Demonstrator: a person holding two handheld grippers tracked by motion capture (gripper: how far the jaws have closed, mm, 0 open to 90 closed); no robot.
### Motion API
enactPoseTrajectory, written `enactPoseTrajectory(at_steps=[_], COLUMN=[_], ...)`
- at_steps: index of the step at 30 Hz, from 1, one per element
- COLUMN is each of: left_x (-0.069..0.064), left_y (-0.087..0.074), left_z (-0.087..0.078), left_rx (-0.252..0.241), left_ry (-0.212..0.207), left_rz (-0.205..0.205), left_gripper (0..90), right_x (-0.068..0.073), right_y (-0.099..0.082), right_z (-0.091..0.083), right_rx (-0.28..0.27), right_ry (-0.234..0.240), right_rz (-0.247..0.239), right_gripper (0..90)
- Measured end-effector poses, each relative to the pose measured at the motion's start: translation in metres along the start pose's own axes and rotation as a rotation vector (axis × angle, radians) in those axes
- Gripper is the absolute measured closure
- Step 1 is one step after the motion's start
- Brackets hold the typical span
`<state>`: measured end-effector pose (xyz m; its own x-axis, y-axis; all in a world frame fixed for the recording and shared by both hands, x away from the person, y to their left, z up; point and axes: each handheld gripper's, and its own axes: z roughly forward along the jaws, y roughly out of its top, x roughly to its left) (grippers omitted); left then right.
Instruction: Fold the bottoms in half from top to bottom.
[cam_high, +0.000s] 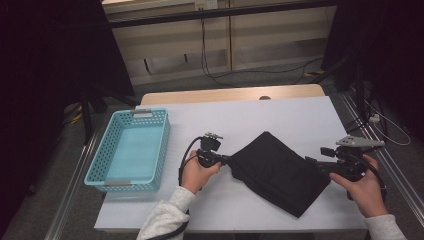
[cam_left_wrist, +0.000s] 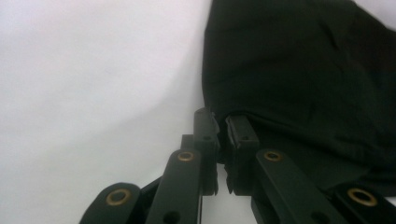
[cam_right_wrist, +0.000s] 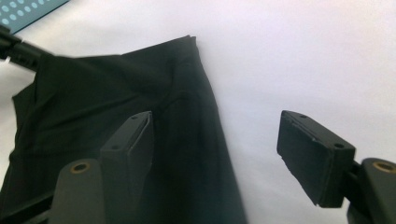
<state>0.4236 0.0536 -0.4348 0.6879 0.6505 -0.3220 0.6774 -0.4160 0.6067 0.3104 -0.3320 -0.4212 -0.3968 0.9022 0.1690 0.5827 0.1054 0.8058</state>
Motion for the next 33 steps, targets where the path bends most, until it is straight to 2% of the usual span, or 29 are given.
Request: enactPoseTrajectory(at_steps=[10,16,20,23,26,27,28,30,32,33], left_x=[0.028,0.045,0.055,0.063,0.066,0.067,0.067,0.067,0.065,0.065], left_y=[0.024,0.028,0.032,0.032,0.031,0.030,0.027,0.024,0.020,0.019], left_z=[-0.015,-0.020,-0.020,-0.023,-0.025,-0.025,-0.026,-0.028,-0.031,-0.032], left_rx=[-0.003,-0.010,0.008,-0.010,-0.024,-0.026,-0.041,-0.032,-0.047,-0.045], left_ry=[0.085,0.127,0.164,0.189,0.197,0.203,0.224,0.222,0.256,0.253], left_rz=[-0.013,-0.042,-0.059,-0.084,-0.083,-0.086,-0.084,-0.082,-0.075,-0.075], left_gripper=[84.6,84.6,84.8,84.7,83.7,81.0,74.5,65.6,49.9,41.2], right_x=[0.008,0.015,0.020,0.025,0.033,0.035,0.037,0.043,0.048,0.051], right_y=[-0.004,-0.003,-0.002,0.000,0.002,0.002,0.002,0.003,0.003,0.004], right_z=[0.002,0.009,0.016,0.022,0.029,0.032,0.034,0.040,0.045,0.048], right_rx=[0.005,0.015,0.030,0.041,0.052,0.054,0.059,0.071,0.077,0.079], right_ry=[0.006,0.016,0.021,0.029,0.043,0.046,0.048,0.056,0.065,0.070], right_rz=[-0.006,-0.021,-0.022,-0.028,-0.036,-0.038,-0.041,-0.050,-0.054,-0.056], right_gripper=[26.8,26.3,25.8,25.6,25.6,25.6,25.6,25.6,25.6,26.0])
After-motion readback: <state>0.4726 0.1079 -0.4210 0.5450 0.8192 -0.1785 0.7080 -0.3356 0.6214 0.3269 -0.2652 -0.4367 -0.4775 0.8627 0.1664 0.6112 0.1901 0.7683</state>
